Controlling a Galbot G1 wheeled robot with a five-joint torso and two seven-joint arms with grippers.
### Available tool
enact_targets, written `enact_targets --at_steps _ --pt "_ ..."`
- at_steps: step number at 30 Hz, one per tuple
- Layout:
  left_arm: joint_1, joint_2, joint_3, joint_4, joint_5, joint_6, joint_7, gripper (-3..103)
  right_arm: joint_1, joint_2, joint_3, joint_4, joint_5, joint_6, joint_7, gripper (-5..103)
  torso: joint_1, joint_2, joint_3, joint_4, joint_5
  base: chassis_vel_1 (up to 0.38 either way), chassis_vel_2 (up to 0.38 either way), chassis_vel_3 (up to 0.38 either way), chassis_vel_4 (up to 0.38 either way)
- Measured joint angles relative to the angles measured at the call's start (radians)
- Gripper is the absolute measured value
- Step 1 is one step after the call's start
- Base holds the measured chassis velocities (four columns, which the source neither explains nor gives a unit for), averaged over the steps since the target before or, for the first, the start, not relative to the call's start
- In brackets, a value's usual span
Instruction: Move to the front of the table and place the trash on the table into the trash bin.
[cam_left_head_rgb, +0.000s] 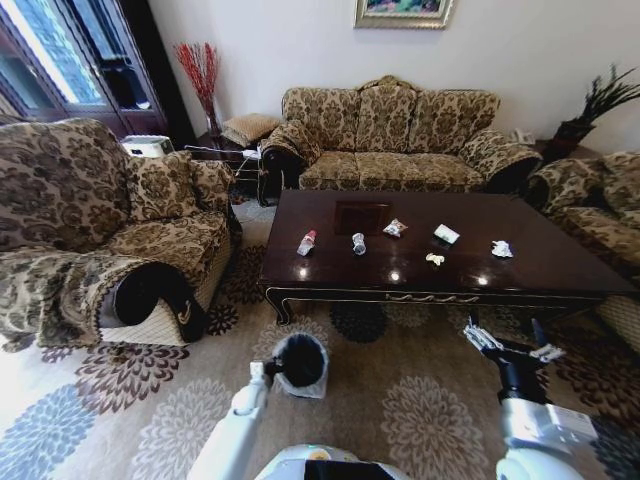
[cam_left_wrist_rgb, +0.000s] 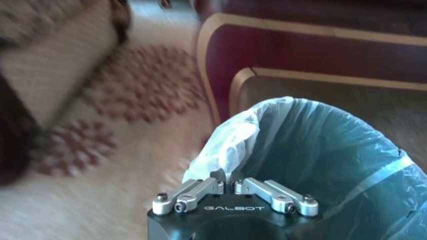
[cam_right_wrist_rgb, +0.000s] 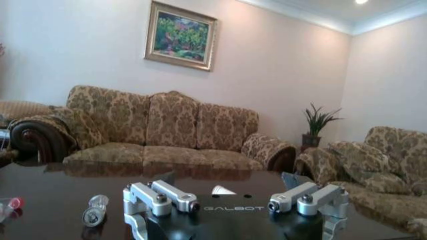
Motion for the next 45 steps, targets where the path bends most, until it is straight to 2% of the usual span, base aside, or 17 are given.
enact_targets --at_steps 2,4,6,7,9,10,14,15,19,20,24,26,30,37,45 --pt "0.017 0.019 -0.011 -0.032 -0.015 0.001 0.000 3 0.002 -0.003 0.000 -0.001 0.004 -0.002 0.000 100 0.000 0.000 0.000 0.0000 0.0002 0.000 0.000 0.000 0.000" --pt "0.083 0.075 -0.050 -0.162 -0.086 0.024 0.001 3 0.008 -0.017 0.000 -0.003 0.022 -0.009 -0.003 100 0.000 0.000 0.000 0.0003 -0.0001 0.000 0.000 0.000 0.000" --pt "0.135 0.103 -0.095 -0.274 -0.119 0.047 0.007 3 0.013 -0.029 0.000 -0.004 0.034 -0.017 -0.006 100 0.000 0.000 0.000 -0.0004 -0.0006 0.000 0.000 0.000 0.000" --pt "0.135 0.103 -0.095 -0.274 -0.119 0.047 0.007 3 0.013 -0.029 0.000 -0.004 0.034 -0.017 -0.006 100 0.000 0.000 0.000 -0.0004 -0.0006 0.000 0.000 0.000 0.000" --pt "0.212 0.138 -0.166 -0.411 -0.142 0.070 0.013 3 0.025 -0.038 -0.004 -0.004 0.040 -0.028 -0.011 100 0.000 0.000 0.000 -0.0002 -0.0002 0.000 0.000 0.000 0.000" --pt "0.212 0.138 -0.166 -0.411 -0.142 0.070 0.013 3 0.025 -0.038 -0.004 -0.004 0.040 -0.028 -0.011 100 0.000 0.000 0.000 -0.0002 -0.0002 0.000 0.000 0.000 0.000" --pt "0.372 0.193 -0.286 -0.647 -0.200 0.120 0.031 3 0.040 -0.052 -0.012 0.000 0.046 -0.052 -0.023 100 0.000 0.000 0.000 0.0005 -0.0003 0.000 0.000 0.000 0.000" --pt "0.372 0.193 -0.286 -0.647 -0.200 0.120 0.031 3 0.040 -0.052 -0.012 0.000 0.046 -0.052 -0.023 100 0.000 0.000 0.000 0.0005 -0.0003 0.000 0.000 0.000 0.000" --pt "0.477 0.228 -0.395 -0.810 -0.265 0.141 0.037 3 0.048 -0.063 -0.012 0.002 0.055 -0.055 -0.026 100 0.000 0.000 0.000 0.0000 0.0000 0.000 0.000 0.000 0.000" --pt "0.477 0.228 -0.395 -0.810 -0.265 0.141 0.037 3 0.048 -0.063 -0.012 0.002 0.055 -0.055 -0.026 100 0.000 0.000 0.000 0.0000 0.0000 0.000 0.000 0.000 0.000" --pt "0.493 0.195 -0.469 -0.974 -0.301 0.152 0.003 3 0.050 -0.066 -0.012 0.012 0.060 -0.057 -0.040 100 0.000 0.000 0.000 0.0001 0.0000 0.000 0.000 0.000 0.000" --pt "0.488 0.186 -0.472 -0.995 -0.301 0.153 -0.003 3 0.051 -0.067 -0.014 0.014 0.060 -0.060 -0.041 100 0.000 0.000 0.000 0.0000 -0.0002 0.000 0.000 0.000 0.000" --pt "0.451 0.148 -0.478 -1.148 -0.302 0.185 -0.043 3 0.064 -0.085 -0.025 0.037 0.060 -0.085 -0.046 100 0.000 0.000 0.000 -0.0002 0.0005 0.000 0.000 0.000 0.000" --pt "0.431 0.138 -0.477 -1.232 -0.300 0.230 -0.052 3 0.058 -0.100 -0.014 0.062 0.069 -0.120 -0.075 100 0.000 0.000 0.000 -0.0001 0.0002 0.000 0.000 0.000 0.000" --pt "0.430 0.118 -0.456 -1.235 -0.285 0.233 -0.063 3 0.062 -0.108 -0.015 0.063 0.087 -0.133 -0.087 100 0.000 0.000 0.000 0.0000 0.0001 0.000 0.000 0.000 0.000"
